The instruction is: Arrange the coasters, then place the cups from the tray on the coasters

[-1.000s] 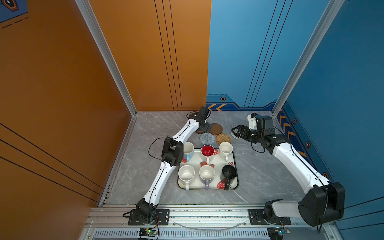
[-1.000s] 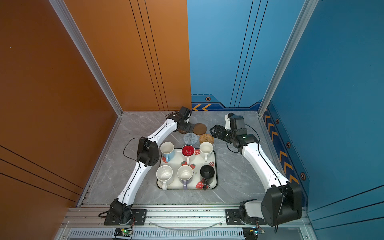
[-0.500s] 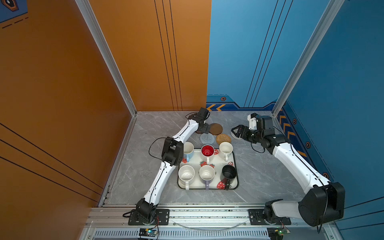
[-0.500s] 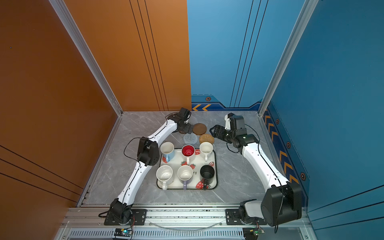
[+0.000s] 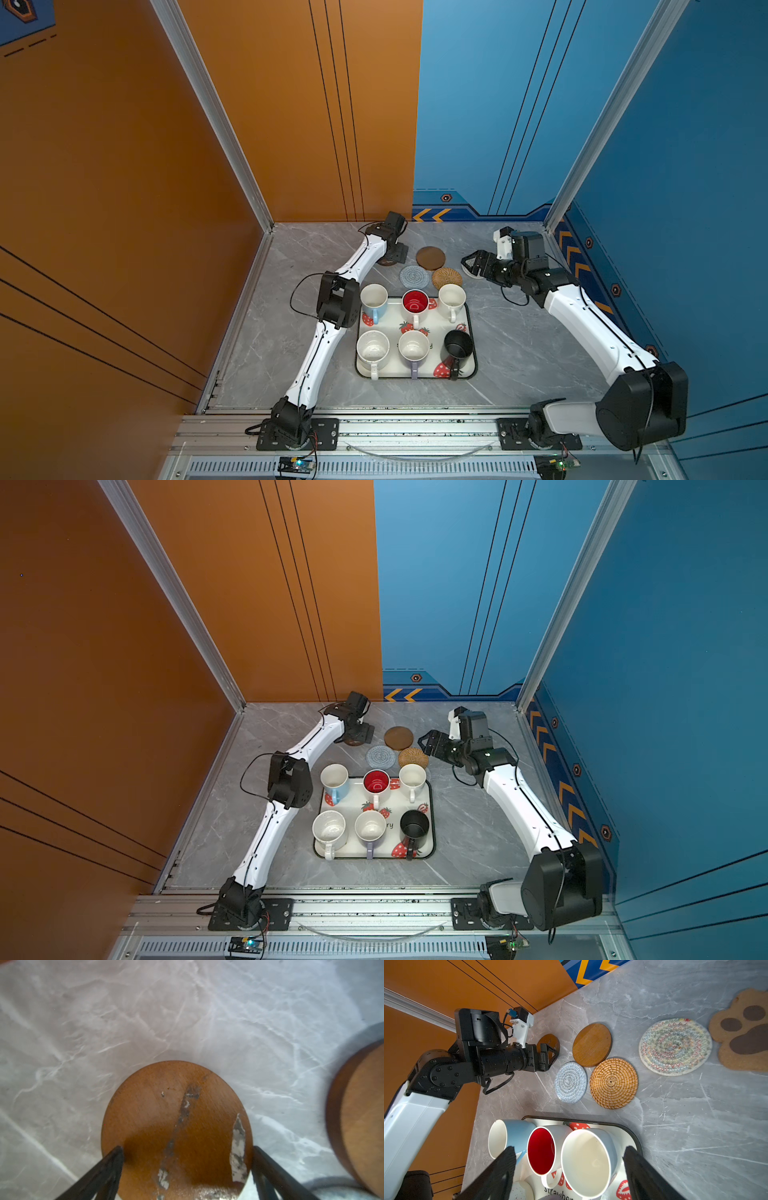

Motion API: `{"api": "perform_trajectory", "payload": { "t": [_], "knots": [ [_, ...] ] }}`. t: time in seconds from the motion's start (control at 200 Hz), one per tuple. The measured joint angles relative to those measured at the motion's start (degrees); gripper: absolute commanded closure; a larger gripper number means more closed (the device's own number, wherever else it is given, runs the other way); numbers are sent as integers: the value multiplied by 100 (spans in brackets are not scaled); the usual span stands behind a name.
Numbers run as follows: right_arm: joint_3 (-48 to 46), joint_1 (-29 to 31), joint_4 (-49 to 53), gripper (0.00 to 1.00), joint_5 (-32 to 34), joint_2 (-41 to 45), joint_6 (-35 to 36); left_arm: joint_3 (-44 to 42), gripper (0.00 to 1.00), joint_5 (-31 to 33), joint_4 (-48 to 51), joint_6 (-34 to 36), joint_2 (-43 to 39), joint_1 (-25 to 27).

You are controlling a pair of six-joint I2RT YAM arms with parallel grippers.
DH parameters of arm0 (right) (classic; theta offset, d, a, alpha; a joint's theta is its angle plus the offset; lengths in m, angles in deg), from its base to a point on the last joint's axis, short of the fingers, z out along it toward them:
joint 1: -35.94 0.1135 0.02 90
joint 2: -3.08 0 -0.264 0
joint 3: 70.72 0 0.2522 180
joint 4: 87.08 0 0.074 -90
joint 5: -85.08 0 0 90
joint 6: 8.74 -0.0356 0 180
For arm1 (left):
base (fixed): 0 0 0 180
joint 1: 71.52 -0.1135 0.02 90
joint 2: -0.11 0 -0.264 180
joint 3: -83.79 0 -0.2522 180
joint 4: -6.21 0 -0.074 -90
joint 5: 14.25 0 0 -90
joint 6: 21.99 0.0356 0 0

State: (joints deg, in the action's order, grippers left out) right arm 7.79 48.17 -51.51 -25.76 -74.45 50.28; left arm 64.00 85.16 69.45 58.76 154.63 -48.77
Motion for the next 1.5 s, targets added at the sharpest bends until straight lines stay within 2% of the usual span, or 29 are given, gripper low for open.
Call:
{"api": "perform_trajectory", "payload": {
  "t": [0.741,1.502],
  "knots": [
    [2,157,-103,19,-44,-122,-61,-1180,10,297,483,-391,-737,-553],
    [17,289,-103,19,-42,-177,-63,-1495,10,317,614,-387,-946,-916]
  ]
}}
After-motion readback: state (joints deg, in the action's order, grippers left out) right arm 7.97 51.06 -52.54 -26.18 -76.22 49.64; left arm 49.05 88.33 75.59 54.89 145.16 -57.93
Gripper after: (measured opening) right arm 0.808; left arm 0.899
